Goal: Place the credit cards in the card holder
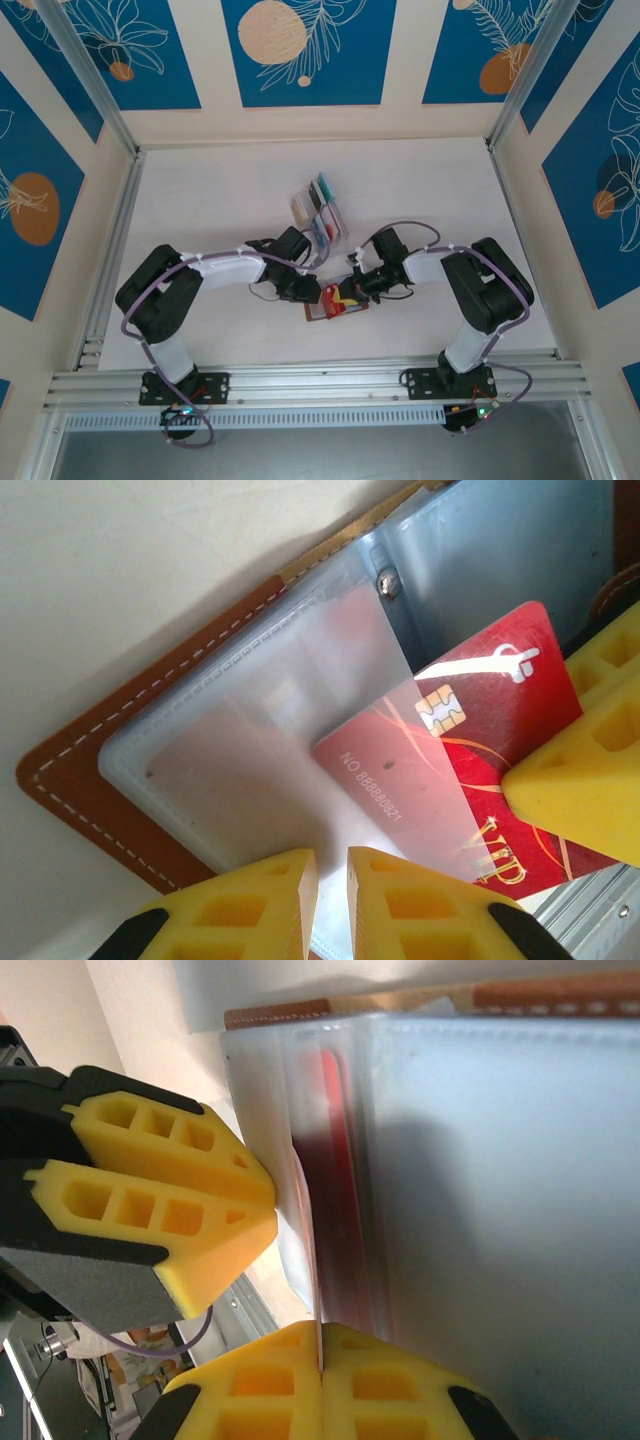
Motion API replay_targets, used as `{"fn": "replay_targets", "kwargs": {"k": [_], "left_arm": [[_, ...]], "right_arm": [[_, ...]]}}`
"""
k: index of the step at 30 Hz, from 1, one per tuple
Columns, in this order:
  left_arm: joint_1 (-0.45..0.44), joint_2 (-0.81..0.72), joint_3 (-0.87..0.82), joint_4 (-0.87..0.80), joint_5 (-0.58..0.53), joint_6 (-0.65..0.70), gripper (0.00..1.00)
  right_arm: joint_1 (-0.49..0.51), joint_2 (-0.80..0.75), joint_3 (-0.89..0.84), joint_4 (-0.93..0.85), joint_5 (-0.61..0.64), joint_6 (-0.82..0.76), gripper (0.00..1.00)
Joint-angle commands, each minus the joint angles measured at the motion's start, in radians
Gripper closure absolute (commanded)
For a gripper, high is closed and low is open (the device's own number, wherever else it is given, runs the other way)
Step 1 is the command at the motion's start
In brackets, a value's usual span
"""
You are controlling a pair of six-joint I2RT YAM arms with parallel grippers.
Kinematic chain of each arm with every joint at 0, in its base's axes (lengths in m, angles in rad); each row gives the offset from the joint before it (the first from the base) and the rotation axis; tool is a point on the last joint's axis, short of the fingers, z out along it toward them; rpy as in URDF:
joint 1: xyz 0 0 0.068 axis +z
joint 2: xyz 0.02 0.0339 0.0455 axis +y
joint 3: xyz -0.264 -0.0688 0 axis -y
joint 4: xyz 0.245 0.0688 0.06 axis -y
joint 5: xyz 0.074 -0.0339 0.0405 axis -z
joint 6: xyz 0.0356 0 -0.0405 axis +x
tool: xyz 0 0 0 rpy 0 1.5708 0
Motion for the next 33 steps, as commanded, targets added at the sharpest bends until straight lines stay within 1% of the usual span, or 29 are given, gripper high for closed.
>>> {"fn": "replay_targets", "kwargs": {"k": [1,12,22,28,33], "left_arm": [[0.018,-0.012,-0.034,-0.071,-0.030,0.036,0.82],[0.018,-0.016,-0.037,-0.068,-0.023,0.039,0.82],[0.019,-0.011,-0.029,-0.056,-0.008,0.029,0.82],[0.029,-0.036,-0.018,-0.030,0.042,0.000,0.82],[0.051,-0.105,-0.035,0.005,0.089,-0.044,0.82]], "right_arm": [[0.007,0.017,0.030,-0.018,0.019,-0.011,1.00],[0.020,0.043,0.057,0.021,0.083,0.027,1.00],[0.079,0.059,0.045,0.078,0.103,0.088,1.00],[0.078,0.065,0.028,0.072,0.119,0.088,0.97],[0.076,0.060,0.037,0.026,0.149,0.070,0.96]]}}
